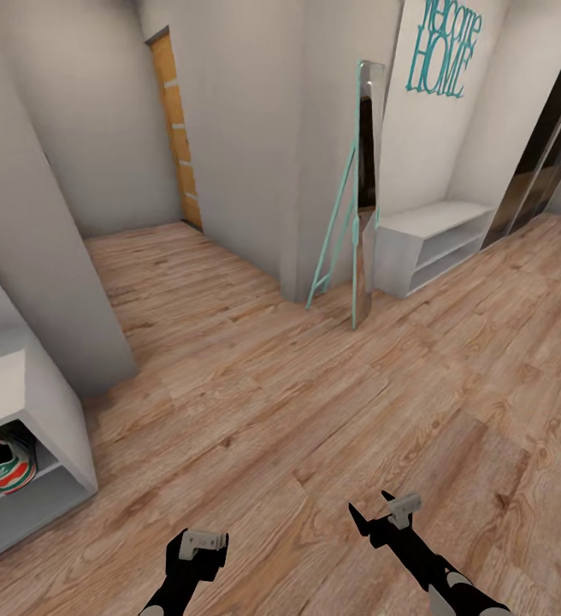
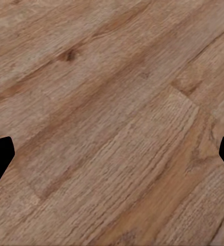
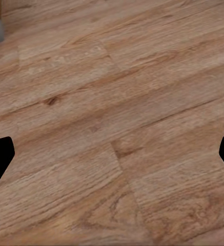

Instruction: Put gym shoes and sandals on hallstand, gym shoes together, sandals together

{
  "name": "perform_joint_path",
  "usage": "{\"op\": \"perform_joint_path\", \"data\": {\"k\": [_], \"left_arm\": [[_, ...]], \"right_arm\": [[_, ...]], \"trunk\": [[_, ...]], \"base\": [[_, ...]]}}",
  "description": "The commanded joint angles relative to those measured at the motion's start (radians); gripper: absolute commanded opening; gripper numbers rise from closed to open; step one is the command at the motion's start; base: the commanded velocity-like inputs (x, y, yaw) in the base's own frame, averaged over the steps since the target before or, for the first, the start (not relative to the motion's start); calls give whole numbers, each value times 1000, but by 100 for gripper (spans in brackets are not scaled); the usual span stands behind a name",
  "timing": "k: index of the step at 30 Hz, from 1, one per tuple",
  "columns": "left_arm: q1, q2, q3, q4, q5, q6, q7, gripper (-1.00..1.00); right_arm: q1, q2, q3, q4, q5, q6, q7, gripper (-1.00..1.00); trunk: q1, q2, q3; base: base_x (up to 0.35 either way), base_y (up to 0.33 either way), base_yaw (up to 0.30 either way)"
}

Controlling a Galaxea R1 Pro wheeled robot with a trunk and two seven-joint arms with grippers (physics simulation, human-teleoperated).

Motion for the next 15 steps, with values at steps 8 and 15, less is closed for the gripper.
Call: {"op": "perform_joint_path", "data": {"k": [8,15], "left_arm": [[0,0,1,0,1,0,3,100],[0,0,3,0,2,0,6,100]], "right_arm": [[0,-3,0,0,0,0,1,100],[0,-3,0,1,0,0,-1,100]], "trunk": [[0,0,0],[0,0,0]], "base": [[17,0,-7],[252,0,-16]]}}
